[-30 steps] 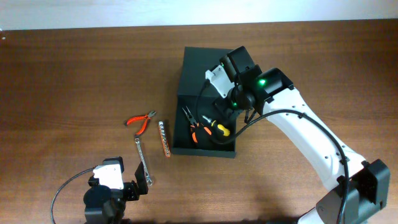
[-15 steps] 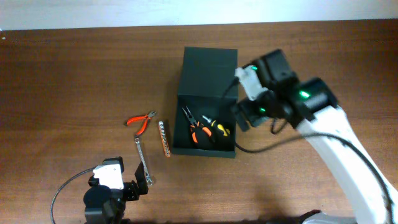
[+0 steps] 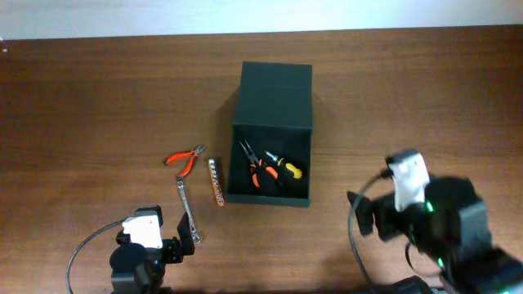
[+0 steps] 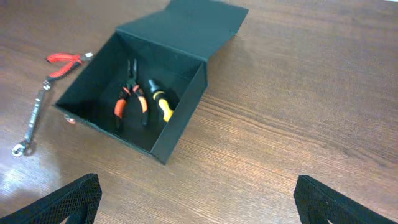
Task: Pack container
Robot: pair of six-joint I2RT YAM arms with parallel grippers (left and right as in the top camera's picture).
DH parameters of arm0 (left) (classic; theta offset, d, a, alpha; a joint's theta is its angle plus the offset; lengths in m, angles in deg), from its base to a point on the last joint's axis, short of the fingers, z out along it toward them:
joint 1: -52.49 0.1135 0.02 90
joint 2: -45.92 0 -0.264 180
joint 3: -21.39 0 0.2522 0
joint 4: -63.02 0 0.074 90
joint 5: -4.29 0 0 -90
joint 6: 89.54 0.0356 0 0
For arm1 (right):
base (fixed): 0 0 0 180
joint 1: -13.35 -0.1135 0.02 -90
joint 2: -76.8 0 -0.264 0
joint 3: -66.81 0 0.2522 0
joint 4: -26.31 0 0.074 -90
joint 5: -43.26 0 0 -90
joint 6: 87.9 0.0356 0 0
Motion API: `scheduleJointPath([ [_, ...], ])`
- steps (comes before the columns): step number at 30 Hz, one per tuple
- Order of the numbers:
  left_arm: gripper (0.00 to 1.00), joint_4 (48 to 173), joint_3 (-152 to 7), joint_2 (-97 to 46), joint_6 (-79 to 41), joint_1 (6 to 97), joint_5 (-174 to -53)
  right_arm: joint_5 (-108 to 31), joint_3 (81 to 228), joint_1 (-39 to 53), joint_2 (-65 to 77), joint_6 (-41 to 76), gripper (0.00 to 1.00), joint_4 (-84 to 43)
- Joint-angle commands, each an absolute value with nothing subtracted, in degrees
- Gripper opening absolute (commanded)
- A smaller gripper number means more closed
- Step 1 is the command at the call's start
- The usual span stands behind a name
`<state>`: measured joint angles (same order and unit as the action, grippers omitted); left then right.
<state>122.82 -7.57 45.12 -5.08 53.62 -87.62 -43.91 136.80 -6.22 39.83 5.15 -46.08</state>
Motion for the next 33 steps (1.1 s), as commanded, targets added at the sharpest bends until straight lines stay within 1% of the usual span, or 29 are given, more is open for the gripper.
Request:
scheduleJointPath([
  [1, 0.99, 122.7, -7.3, 45.6, -4.2, 53.4, -87.2, -44.2, 134.1, -6.1, 45.5, 7.6, 0.99, -45.9],
  [6, 0.99, 122.7, -7.3, 45.6, -4.2, 53.4, -87.3, -44.2, 133.9, -6.1, 49.2, 7.5, 0.99, -47.2],
  [33, 0.99, 124.1, -7.7, 44.7, -4.2, 53.4, -87.6, -44.2, 133.9, -6.1, 49.1, 7.5, 0.99, -47.2],
])
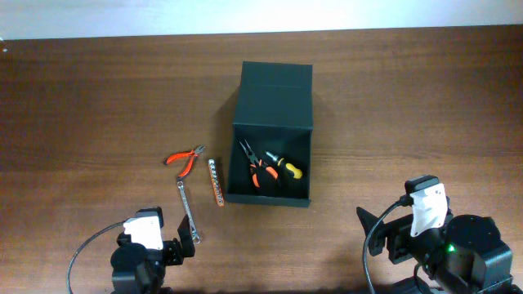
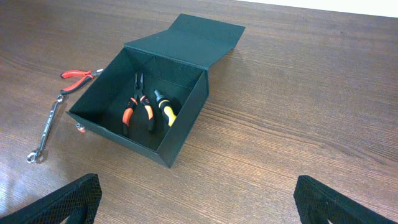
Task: Pack container
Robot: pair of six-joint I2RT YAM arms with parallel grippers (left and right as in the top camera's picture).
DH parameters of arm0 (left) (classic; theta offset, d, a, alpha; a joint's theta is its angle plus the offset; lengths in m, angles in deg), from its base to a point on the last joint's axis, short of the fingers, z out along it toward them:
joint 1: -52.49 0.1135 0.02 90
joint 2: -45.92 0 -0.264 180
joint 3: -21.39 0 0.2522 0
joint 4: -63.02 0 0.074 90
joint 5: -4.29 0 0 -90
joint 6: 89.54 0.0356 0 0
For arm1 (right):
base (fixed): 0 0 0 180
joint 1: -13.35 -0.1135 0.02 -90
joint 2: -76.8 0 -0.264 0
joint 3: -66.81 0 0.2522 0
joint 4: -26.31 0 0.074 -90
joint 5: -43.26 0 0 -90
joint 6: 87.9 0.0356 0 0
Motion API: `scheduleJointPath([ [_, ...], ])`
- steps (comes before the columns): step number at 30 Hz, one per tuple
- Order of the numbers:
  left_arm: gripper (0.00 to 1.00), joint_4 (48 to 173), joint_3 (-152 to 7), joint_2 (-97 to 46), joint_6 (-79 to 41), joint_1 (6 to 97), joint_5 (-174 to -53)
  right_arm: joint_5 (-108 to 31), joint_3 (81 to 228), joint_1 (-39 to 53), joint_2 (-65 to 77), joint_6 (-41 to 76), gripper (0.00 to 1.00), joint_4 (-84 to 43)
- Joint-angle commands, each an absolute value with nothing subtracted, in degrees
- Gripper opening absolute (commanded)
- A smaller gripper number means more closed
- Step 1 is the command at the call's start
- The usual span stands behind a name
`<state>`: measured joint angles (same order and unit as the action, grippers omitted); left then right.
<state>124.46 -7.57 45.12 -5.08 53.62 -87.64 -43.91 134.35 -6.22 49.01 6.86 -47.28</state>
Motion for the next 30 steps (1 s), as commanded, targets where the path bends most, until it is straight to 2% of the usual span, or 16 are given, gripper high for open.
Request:
scheduleJointPath([
  [1, 0.99, 123.0, -8.7, 43.4, -4.2, 53.4, -88.5, -44.2, 133.9, -6.1, 49.1, 7.5, 0.99, -47.2],
  [18, 0.99, 120.3, -46.5, 2.4, -4.2, 53.4, -102.5, -44.2, 133.9, -6.1, 49.1, 7.5, 0.99, -47.2],
  [25, 1.00, 121.5, -58.2, -19.1, -7.8, 53.4, -99.8, -44.2, 133.9, -6.1, 49.1, 7.5, 0.99, -47.2],
  [30, 0.98, 125.5, -63.8, -32.6, -2.7, 53.4, -98.8, -44.2, 133.9, -6.1, 49.1, 7.5, 0.99, -47.2],
])
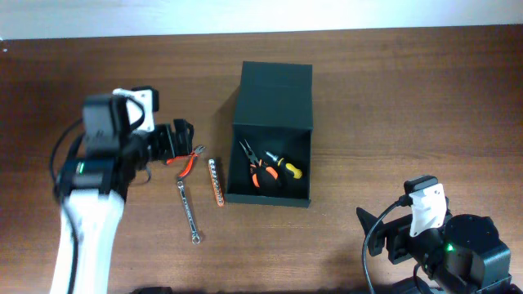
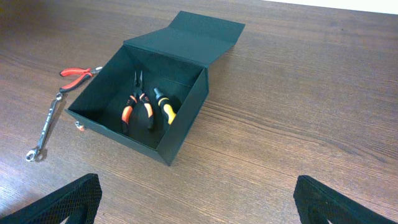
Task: Pack container
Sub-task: 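Reach the left gripper to the red-handled cutting pliers and grasp them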
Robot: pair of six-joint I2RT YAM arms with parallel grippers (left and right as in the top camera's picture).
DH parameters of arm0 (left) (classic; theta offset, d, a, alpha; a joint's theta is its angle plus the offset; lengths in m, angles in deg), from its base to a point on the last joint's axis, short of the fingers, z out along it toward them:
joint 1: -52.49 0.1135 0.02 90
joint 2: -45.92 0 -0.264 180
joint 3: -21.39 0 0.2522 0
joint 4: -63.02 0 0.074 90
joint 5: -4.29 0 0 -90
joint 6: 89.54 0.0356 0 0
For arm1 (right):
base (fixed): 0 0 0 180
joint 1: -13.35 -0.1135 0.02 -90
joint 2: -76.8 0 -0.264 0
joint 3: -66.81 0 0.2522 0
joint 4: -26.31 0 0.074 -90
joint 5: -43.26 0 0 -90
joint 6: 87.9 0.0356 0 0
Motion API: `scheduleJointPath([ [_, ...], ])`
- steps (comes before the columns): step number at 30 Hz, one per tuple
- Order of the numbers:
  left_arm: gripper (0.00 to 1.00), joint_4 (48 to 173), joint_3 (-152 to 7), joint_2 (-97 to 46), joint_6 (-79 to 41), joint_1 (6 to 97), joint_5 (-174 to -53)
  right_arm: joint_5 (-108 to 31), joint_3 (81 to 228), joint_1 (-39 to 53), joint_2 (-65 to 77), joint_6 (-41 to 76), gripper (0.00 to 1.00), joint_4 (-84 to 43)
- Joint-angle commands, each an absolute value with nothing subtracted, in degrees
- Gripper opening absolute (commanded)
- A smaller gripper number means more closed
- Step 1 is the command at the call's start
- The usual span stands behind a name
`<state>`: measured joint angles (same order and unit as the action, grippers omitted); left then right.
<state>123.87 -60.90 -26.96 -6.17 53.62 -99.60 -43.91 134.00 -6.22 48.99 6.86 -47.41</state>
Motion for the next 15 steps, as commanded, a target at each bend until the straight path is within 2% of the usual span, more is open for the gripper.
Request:
scheduleJointPath([
  [1, 0.99, 126.4, -64.4, -34.7, -1.3, 53.4, -98.8, -44.2, 133.9, -6.1, 49.1, 7.5, 0.99, -47.2],
  [10, 0.99, 131.3, -65.8, -50.2, 8.2, 53.0, -98.6, -44.2, 133.9, -6.1, 49.1, 7.5, 0.99, -47.2],
  [15, 0.99, 132.4, -65.8, -55.1, 8.3, 51.4, -94.2, -44.2, 133.9, -6.1, 49.1, 7.5, 0.99, -47.2],
])
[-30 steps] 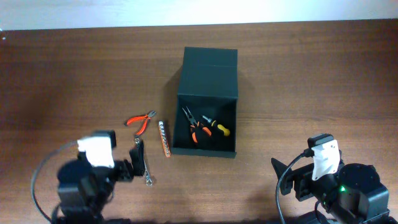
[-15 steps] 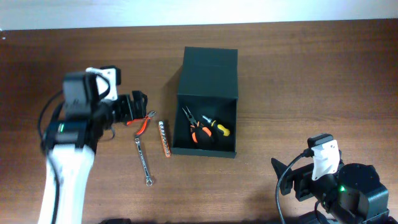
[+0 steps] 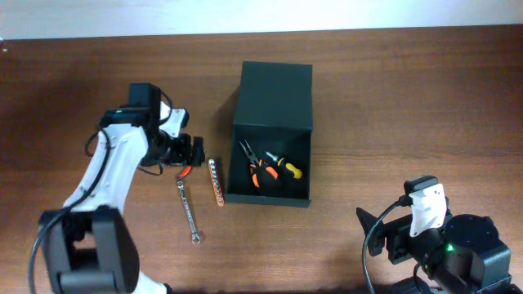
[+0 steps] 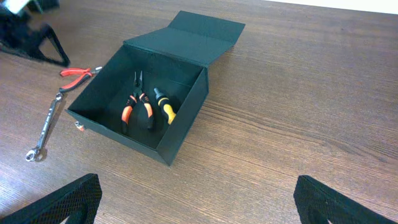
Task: Pack container
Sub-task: 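Reach the left gripper to the red-handled cutting pliers and grasp them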
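Observation:
The black box stands open mid-table, lid folded back. Inside lie orange-handled pliers and a yellow-and-black screwdriver; both also show in the right wrist view, pliers and screwdriver. Left of the box lie red pliers, a wrench and an orange bit strip. My left gripper hangs just over the red pliers' head, its fingers apparently spread, nothing in them. My right gripper is wide open at the near right, away from everything.
The red pliers and the wrench lie close together beside the box's left wall. My left arm stretches over the table's left side. The table's far edge meets a pale wall.
My left gripper has shifted right and slightly toward the near edge; it now stands over the red pliers' head. The right arm and all tools are where they were.
Both arms sat at the near edge, the right one blurred and farther in. Then the right gripper was back at the near right corner and has stayed there. Later the left arm was out over the table's left side, and now its gripper is at the red pliers.

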Robot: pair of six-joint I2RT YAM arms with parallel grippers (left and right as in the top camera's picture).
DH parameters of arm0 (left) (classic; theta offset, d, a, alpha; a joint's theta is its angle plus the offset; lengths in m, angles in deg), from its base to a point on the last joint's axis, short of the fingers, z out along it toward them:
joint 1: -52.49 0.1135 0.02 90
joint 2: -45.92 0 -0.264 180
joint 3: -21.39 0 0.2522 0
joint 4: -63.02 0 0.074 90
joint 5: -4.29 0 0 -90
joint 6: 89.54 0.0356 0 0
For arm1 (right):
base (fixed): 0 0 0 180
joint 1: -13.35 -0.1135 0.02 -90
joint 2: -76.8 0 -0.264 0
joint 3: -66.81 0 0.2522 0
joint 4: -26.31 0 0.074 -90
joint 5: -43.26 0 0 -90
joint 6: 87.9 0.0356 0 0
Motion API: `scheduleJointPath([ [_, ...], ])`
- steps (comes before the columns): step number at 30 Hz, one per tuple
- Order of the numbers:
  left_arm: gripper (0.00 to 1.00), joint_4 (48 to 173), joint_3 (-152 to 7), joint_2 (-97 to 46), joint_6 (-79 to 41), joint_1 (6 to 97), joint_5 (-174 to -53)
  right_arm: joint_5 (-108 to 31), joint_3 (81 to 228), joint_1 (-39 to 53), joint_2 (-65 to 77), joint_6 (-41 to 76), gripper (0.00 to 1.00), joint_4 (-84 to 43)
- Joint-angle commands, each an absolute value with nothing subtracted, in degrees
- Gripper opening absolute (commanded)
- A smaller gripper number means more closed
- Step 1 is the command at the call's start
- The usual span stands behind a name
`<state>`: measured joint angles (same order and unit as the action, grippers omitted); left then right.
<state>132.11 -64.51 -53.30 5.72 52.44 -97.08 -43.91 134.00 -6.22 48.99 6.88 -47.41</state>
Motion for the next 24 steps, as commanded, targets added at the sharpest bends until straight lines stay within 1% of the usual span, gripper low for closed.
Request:
scheduleJointPath([
  [1, 0.99, 132.4, -65.8, -55.9, 8.3, 51.1, -93.3, -44.2, 133.9, -6.1, 49.1, 7.5, 0.99, -47.2],
  [6, 0.99, 133.1, -67.7, -60.0, 10.6, 49.7, -90.8, -44.2, 133.9, -6.1, 49.1, 7.5, 0.99, -47.2],
  [15, 0.99, 137.6, -74.0, -66.7, 10.7, 49.4, -86.5, -44.2, 133.9, -6.1, 49.1, 7.5, 0.99, -47.2],
  [24, 1.00, 137.8, -74.7, -70.4, 10.7, 49.4, -86.3, -44.2, 133.9, -6.1, 49.1, 7.5, 0.99, -47.2],
])
